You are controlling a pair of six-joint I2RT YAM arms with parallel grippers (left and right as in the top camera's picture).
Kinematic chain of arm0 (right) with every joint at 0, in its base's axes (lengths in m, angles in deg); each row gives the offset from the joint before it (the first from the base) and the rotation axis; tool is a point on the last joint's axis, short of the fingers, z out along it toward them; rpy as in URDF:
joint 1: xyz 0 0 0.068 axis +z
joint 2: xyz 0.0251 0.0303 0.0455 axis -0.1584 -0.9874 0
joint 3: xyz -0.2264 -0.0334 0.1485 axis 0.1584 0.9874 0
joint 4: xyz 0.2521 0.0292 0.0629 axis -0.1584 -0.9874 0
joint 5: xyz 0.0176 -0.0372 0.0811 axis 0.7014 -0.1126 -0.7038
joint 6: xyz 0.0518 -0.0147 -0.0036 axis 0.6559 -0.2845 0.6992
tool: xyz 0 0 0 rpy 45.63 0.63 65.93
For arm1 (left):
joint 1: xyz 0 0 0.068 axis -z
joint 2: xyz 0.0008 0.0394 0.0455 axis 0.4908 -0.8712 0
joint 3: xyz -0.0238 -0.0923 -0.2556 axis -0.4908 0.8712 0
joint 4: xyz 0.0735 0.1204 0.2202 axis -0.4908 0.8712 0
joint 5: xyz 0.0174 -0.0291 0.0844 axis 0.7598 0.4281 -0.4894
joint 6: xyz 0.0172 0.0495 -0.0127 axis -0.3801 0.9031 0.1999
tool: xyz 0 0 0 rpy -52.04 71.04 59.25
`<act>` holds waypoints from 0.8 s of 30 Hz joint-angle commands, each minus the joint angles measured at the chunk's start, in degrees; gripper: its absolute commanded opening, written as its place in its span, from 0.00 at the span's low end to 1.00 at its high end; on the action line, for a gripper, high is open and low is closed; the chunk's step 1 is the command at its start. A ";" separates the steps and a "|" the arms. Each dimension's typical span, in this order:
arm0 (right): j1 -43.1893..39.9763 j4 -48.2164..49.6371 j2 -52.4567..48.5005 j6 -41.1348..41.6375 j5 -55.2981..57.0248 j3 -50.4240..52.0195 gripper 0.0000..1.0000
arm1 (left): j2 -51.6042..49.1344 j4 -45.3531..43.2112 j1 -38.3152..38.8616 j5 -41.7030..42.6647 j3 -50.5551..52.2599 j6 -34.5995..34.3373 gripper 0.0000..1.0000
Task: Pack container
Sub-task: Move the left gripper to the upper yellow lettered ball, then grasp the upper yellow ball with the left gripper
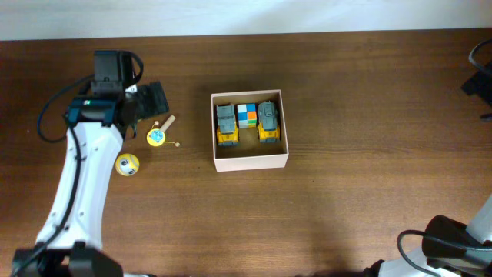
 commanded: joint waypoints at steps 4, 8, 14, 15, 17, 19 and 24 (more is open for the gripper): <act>-0.20 -0.31 -0.39 0.72 0.94 0.20 0.99 | -5.20 -8.35 -0.20 -7.08 -0.90 1.25 0.99; -0.20 -0.31 -0.39 0.72 0.94 0.20 0.99 | -9.49 -9.92 -1.53 -8.26 -0.90 0.70 0.99; -0.20 -0.31 -0.39 0.70 0.94 0.20 0.99 | -15.89 -7.08 -6.03 -3.04 -0.90 -2.03 0.99; -0.20 -0.31 -0.39 0.72 0.94 0.20 0.99 | -16.52 -6.95 -6.78 -2.10 -0.90 -2.03 0.99; -0.20 -0.31 -0.39 0.70 0.94 0.20 0.99 | -17.62 -7.15 -8.39 -0.83 -0.90 -2.01 0.99; -0.20 -0.31 -0.39 0.70 0.94 0.20 0.99 | -18.05 -8.13 -9.77 0.59 -0.90 -1.60 0.99; -0.20 -0.31 -0.39 0.70 0.94 0.20 0.99 | -18.25 -12.70 -11.91 9.62 -0.90 6.23 0.99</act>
